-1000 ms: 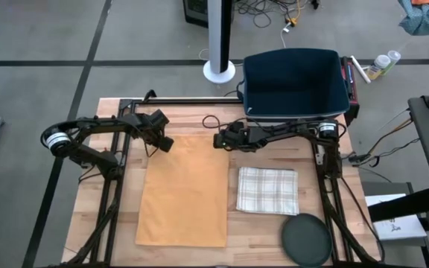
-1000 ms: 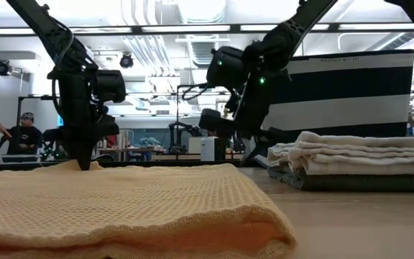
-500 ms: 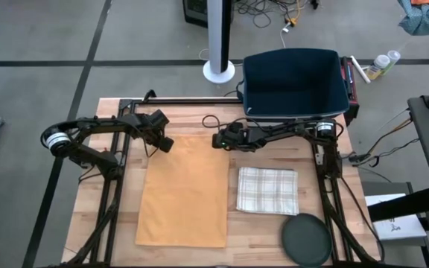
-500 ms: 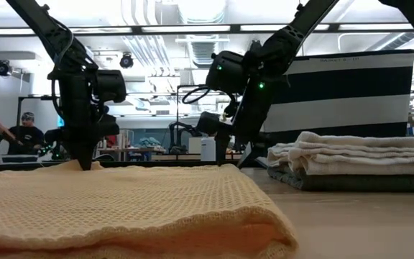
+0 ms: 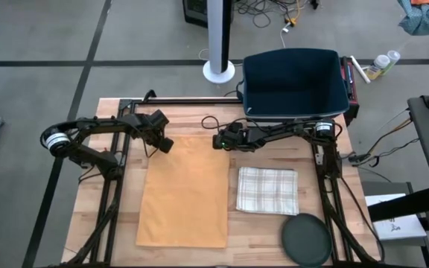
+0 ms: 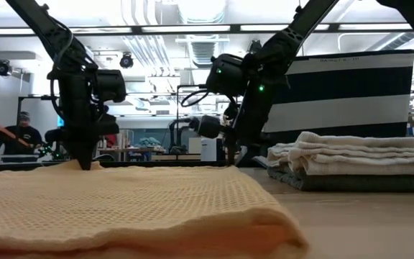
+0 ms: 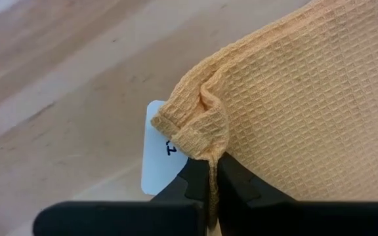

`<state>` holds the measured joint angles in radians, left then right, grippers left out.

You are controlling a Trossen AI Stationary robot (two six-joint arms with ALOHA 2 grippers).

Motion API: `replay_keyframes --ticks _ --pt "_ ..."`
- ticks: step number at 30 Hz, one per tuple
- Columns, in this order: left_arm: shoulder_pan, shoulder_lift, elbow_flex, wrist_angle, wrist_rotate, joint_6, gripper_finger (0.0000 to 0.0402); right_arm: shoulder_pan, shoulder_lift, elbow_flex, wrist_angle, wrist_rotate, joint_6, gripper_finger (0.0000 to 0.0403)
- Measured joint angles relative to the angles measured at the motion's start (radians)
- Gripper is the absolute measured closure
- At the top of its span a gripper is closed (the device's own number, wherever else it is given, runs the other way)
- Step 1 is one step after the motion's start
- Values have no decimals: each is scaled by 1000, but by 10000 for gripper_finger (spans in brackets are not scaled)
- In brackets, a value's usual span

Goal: Fold kitchen towel into neat rectangle
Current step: Fold the orange towel

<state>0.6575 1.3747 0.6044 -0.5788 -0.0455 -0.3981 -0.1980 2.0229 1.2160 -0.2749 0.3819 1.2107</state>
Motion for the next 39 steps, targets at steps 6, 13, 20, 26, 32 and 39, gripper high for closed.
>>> replay_keyframes --ticks 6,13,20,26,32,39 --pt "-1 -86 0 -21 -9 -3 400 38 -36 -5 -5 45 -43 396" --pt "-14 -277 0 -85 11 4 401 62 -108 -3 -3 81 -138 400" --pt "-17 -490 0 -111 39 39 401 60 -207 0 -7 137 -267 402" --pt "-24 -648 0 -172 65 42 401 81 -320 -13 -3 181 -409 402" --pt "-50 -800 0 -273 120 28 401 141 -407 -62 22 220 -496 403" --pt "-101 -928 1 -308 263 -71 401 260 -431 -111 167 215 -599 403"
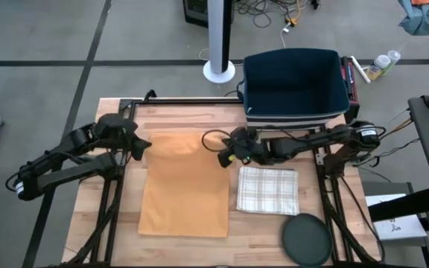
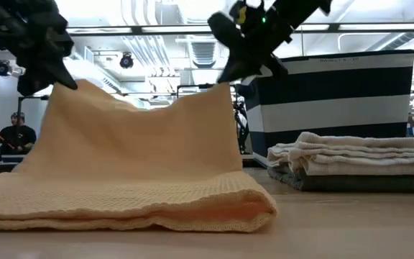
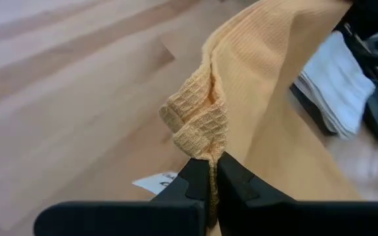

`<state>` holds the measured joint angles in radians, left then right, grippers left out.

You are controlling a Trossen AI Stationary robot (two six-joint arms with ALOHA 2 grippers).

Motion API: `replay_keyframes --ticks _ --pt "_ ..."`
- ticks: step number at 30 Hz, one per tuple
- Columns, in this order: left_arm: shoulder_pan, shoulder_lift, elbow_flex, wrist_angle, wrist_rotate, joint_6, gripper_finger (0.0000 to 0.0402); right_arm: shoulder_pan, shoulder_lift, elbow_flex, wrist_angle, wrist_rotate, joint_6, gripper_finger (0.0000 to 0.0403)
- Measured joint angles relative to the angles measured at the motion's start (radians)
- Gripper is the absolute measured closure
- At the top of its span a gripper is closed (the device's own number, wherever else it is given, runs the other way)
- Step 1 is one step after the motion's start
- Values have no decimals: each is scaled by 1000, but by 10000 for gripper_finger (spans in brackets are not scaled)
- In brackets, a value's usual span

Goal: Fold kitchen towel into neat rectangle
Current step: Fold the orange towel

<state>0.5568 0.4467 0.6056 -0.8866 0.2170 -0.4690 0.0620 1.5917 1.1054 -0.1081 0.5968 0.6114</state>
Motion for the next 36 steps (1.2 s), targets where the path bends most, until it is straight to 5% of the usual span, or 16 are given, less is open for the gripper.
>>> replay_keyframes --ticks 15,36 --pt "-213 -96 0 -94 188 -54 401 178 0 13 29 -3 -29 403" --pt "-613 -50 -76 84 165 -235 401 333 0 17 32 -48 36 403"
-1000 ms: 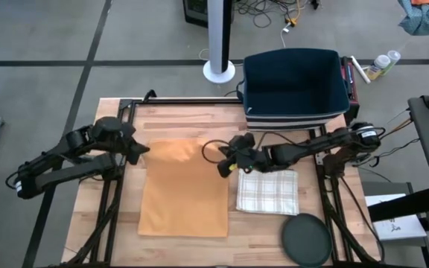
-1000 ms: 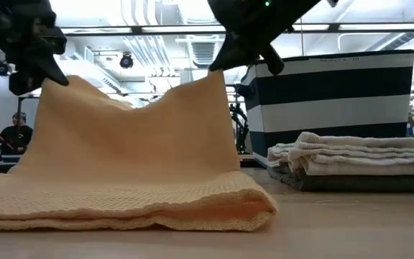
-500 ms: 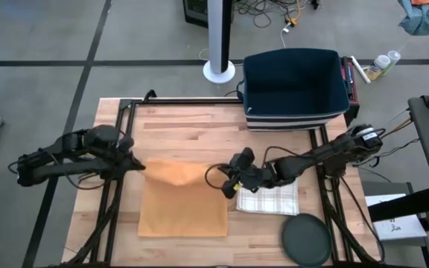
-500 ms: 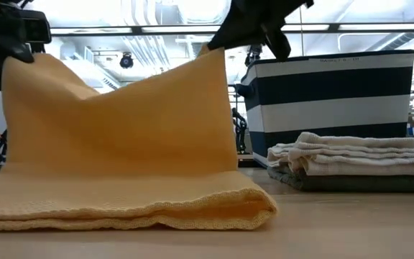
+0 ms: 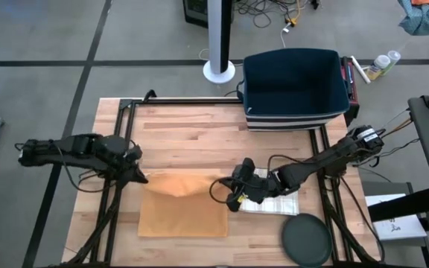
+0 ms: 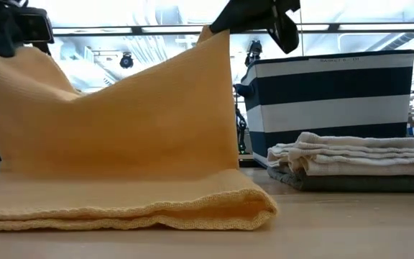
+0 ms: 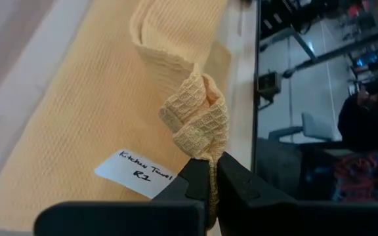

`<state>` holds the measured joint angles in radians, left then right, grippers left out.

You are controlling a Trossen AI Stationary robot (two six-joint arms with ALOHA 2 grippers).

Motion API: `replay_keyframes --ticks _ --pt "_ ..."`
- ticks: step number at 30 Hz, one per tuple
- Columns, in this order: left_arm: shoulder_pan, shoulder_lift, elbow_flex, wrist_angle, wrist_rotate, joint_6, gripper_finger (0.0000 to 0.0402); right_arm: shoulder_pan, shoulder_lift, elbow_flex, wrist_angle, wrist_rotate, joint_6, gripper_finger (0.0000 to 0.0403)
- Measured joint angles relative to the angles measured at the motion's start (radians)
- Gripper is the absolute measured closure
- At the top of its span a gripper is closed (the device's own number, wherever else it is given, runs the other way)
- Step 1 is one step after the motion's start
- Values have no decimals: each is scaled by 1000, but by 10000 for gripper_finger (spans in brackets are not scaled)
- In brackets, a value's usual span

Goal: Fold kitchen towel into neat rectangle
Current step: Fold the orange towel

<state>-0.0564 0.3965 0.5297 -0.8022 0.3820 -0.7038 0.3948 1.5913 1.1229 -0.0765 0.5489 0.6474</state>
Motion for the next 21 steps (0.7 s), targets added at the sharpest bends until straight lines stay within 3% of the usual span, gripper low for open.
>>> replay_keyframes --ticks 11,21 --pt "-240 55 -36 50 -115 -126 401 64 95 -6 4 -24 112 403" --pt "-337 146 -52 99 -164 -174 401 113 133 -7 37 -57 169 403"
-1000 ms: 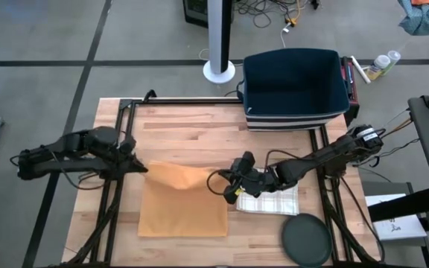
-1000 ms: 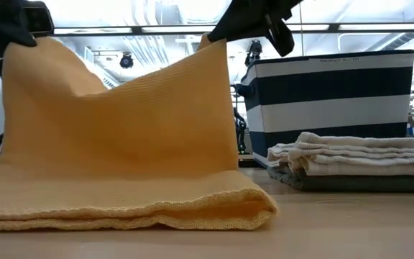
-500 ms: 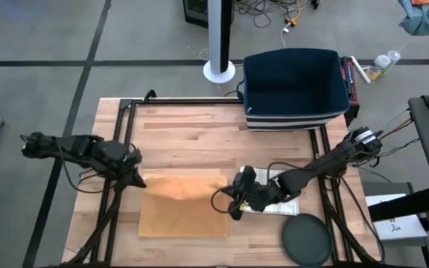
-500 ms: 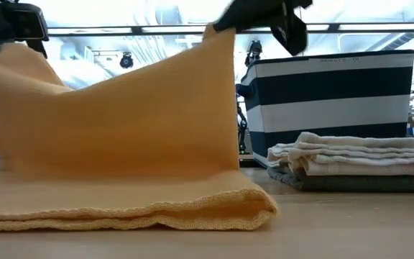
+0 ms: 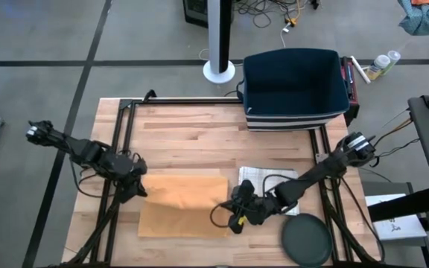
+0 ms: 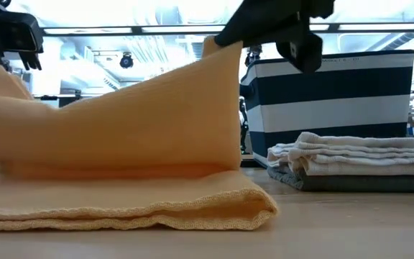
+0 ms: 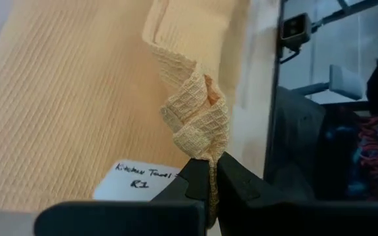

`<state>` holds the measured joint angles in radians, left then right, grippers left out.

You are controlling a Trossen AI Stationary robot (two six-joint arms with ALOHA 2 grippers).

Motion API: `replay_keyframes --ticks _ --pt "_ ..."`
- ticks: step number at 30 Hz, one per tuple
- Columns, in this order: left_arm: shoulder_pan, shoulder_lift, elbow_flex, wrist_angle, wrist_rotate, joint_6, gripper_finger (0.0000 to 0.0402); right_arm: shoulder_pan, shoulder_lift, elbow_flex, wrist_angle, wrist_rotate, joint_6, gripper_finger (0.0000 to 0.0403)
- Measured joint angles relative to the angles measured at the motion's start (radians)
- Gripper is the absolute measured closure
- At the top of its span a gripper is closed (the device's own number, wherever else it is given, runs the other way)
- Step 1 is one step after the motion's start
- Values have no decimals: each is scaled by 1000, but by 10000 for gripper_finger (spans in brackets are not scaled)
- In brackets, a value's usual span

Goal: Fold kitchen towel into neat rectangle
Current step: Fold the orange towel

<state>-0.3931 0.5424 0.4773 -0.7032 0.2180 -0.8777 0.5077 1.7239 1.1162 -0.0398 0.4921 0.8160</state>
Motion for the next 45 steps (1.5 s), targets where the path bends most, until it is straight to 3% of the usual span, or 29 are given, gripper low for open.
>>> replay_keyframes --ticks 5,20,27,32,45 --pt "-39 64 -8 71 0 1 401 13 27 -1 11 -2 67 403" --pt "-91 181 0 37 -18 -16 401 36 191 7 104 -55 188 403" --pt "-92 168 0 33 15 -38 401 36 198 7 107 -74 198 403" --pt "-108 168 0 32 97 -69 401 41 195 7 135 -77 195 403" --pt "-111 271 -2 39 82 -44 396 41 223 7 206 -134 213 403"
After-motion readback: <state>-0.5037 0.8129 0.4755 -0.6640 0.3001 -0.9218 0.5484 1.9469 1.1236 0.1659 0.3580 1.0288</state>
